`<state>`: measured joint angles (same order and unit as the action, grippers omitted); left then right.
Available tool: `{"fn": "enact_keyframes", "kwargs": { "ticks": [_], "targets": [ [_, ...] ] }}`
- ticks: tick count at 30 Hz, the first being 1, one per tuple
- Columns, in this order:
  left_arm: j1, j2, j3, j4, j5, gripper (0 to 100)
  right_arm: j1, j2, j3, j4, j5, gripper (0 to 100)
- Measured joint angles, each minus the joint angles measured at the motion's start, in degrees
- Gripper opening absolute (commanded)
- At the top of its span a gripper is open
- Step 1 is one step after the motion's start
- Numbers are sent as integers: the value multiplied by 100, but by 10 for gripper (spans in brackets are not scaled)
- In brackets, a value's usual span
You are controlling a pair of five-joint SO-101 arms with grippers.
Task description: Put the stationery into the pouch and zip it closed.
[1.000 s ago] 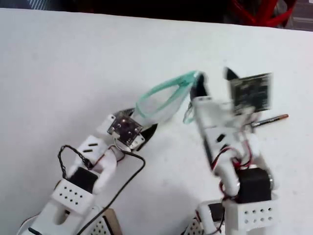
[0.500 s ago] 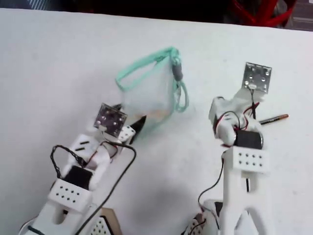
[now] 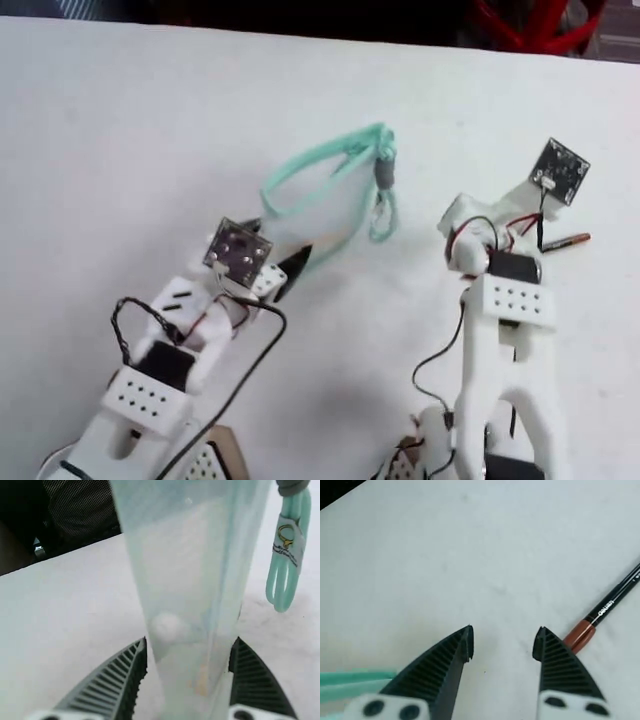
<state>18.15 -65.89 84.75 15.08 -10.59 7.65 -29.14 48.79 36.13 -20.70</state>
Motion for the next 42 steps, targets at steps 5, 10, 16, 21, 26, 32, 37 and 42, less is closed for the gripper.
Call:
{"fn": "enact_keyframes", "kwargs": {
  "ticks": [5, 10, 16, 21, 26, 32, 37, 42],
  "targets": [
    [0, 0, 0, 0, 0, 267, 440, 730, -35, -457, -132, 191],
    [9, 0, 0, 0, 0, 267, 1099, 1793, -563, -510, -686, 191],
    [9, 0, 0, 0, 0, 267, 1547, 3297, -1881, 149, -774, 191],
    [9, 0, 35, 0, 0, 267, 1820, 4492, -3270, 976, -774, 191],
    [0, 9, 105, 0, 0, 267, 1916, 5310, -4360, 1626, -791, 191],
    [44, 9, 105, 0, 0, 267, 2057, 5582, -4879, 1899, -1231, 192],
    [53, 9, 105, 0, 0, 267, 2207, 5609, -4941, 1732, -2031, 191],
    [53, 9, 132, 0, 0, 267, 2207, 5855, -5116, 1635, -2154, 190]
  ]
}}
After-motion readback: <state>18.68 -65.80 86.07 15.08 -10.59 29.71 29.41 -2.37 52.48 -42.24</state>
